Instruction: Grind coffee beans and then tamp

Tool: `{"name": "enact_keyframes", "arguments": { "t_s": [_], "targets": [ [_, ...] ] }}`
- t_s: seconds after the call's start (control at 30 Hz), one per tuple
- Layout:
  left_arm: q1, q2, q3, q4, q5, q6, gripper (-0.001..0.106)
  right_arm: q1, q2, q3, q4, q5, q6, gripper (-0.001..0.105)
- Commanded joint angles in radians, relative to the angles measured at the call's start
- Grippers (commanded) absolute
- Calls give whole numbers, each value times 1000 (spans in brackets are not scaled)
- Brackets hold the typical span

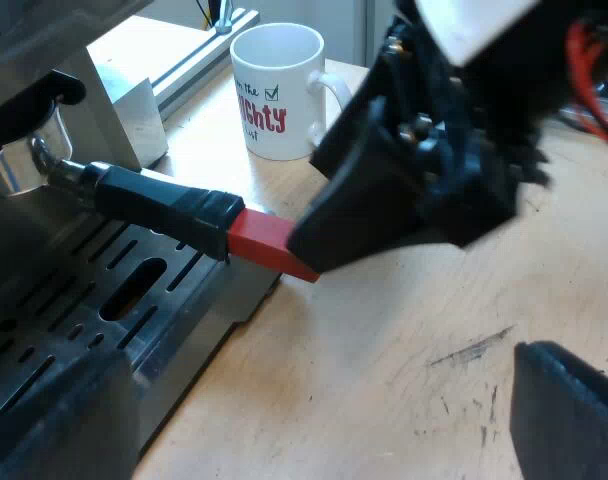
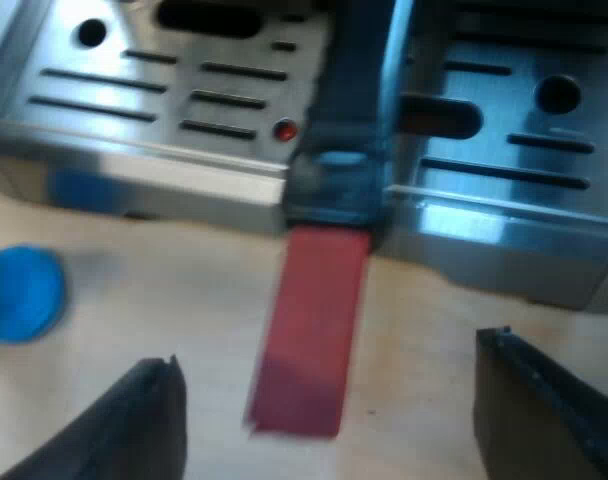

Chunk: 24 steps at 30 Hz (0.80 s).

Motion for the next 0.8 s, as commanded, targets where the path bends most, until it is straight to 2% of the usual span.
{"name": "enact_keyframes", "arguments": {
  "t_s": [0.03, 0.8],
  "targets": [
    [-6, -1, -3, -12, -9, 7, 77, -39, 8, -8, -15, -27, -1, 62],
    [-6, -1, -3, -12, -9, 7, 77, -68, 152, -8, -132, -59, -1, 62]
  ]
}}
